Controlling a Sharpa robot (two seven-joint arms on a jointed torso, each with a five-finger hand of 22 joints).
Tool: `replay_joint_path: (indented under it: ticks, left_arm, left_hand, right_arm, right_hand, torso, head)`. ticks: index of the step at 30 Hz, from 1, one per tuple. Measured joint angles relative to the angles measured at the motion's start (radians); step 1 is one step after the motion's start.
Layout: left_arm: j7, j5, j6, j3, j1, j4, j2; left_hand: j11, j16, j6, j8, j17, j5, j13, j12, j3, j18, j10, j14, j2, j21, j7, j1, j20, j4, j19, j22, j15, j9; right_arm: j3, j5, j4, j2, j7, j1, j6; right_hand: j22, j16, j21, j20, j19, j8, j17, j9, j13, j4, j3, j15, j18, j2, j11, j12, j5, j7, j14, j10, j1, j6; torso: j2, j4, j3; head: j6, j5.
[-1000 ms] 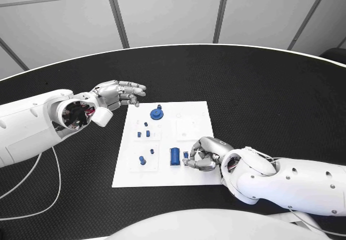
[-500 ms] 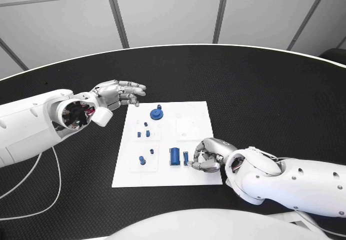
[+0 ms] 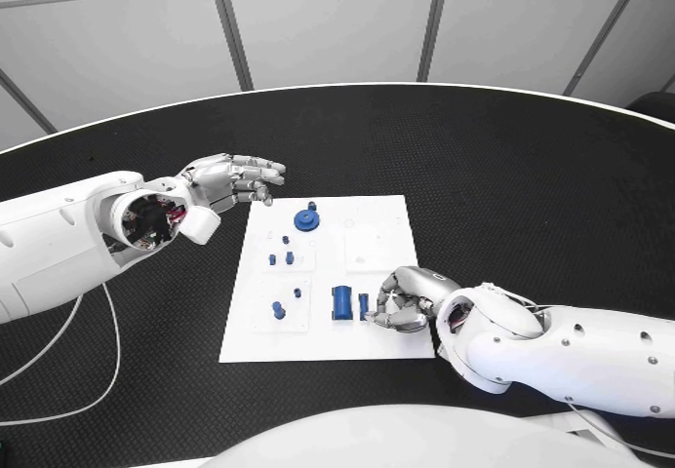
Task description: Assemble the parts on the task board
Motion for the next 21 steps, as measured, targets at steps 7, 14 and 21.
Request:
replay_joint_path:
  ticks: [7,14,21]
  left_arm:
    - [-0.001,0.0,0.0,0.0,0.0,-0.001,0.001]
    - [-0.002,0.0,0.002,0.0,0.0,-0.002,0.002]
    - [-0.003,0.0,0.003,0.0,0.0,-0.003,0.003]
  left_hand:
    - [0.0,0.0,0.0,0.0,0.0,0.0,0.0,0.0,0.0,0.0,0.0,0.0,0.0,0.0,0.0,0.0,0.0,0.0,0.0,0.0,0.0,0.0]
    - [0.0,0.0,0.0,0.0,0.0,0.0,0.0,0.0,0.0,0.0,0.0,0.0,0.0,0.0,0.0,0.0,0.0,0.0,0.0,0.0,0.0,0.0]
    - [0.0,0.0,0.0,0.0,0.0,0.0,0.0,0.0,0.0,0.0,0.0,0.0,0.0,0.0,0.0,0.0,0.0,0.0,0.0,0.0,0.0,0.0]
  right_arm:
    - [0.0,0.0,-0.027,0.019,-0.002,0.0,-0.005]
    - [0.0,0.0,-0.036,0.028,0.0,0.0,0.009]
    - [0.0,0.0,-0.039,0.029,-0.002,0.0,0.021]
  right_hand:
    - [0.0,0.0,0.001,0.0,0.0,0.0,0.0,-0.001,0.0,0.0,0.0,0.0,0.0,0.005,0.0,0.001,-0.005,0.0,0.0,0.0,0.005,0.0]
    - [0.0,0.0,0.005,0.0,0.0,0.0,0.0,-0.001,0.001,0.003,0.003,0.0,0.0,0.005,0.0,0.001,-0.005,0.0,0.0,0.0,0.005,0.0]
    - [0.0,0.0,0.005,0.0,0.0,0.0,0.0,-0.002,0.001,-0.005,0.011,0.0,0.0,-0.001,0.0,0.001,-0.005,0.0,0.0,0.0,0.021,0.0]
  torso:
    - [0.0,0.0001,0.0013]
    - [0.0,0.0012,0.0009]
    - [-0.001,-0.0001,0.0008]
  head:
    - [-0.003,0.0]
    - [-0.005,-0.001]
    - [-0.006,0.001]
